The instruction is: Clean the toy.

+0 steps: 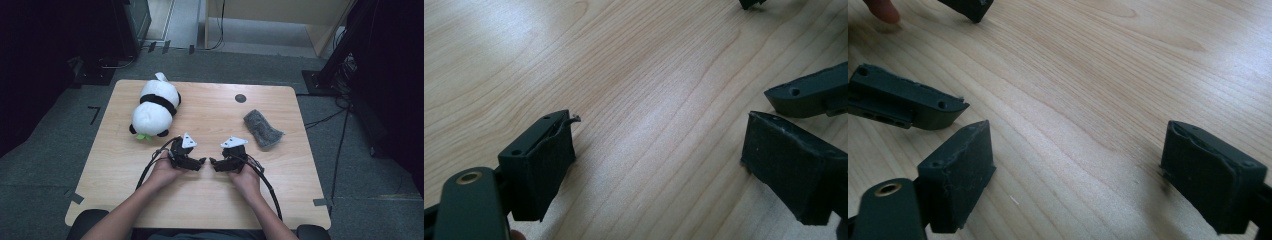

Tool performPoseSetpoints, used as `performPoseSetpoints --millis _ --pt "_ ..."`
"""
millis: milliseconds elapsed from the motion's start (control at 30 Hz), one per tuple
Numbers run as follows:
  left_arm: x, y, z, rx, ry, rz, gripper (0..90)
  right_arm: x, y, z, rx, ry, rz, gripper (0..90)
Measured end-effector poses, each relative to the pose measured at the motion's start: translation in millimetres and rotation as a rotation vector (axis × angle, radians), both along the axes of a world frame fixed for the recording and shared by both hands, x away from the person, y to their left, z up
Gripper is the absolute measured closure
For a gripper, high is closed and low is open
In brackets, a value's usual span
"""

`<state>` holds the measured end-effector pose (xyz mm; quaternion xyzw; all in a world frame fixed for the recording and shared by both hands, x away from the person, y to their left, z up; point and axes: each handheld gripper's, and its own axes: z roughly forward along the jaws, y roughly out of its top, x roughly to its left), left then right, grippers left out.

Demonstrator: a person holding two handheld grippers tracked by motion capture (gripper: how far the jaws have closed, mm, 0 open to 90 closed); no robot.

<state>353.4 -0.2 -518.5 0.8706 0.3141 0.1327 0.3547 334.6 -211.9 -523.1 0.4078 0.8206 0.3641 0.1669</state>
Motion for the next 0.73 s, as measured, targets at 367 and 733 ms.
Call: performPoseSetpoints --millis 367,733 --pt "-0.3 -0.6 -0.2 -0.003 0.001 0.006 13.0 0.4 0.0 0.0 -0.002 0.001 0.0 12.7" --pt "-0.6 -1.3 -0.2 -0.002 0.002 0.016 12.6 0.1 0.2 -0.1 -0.002 0.002 -0.008 11.8"
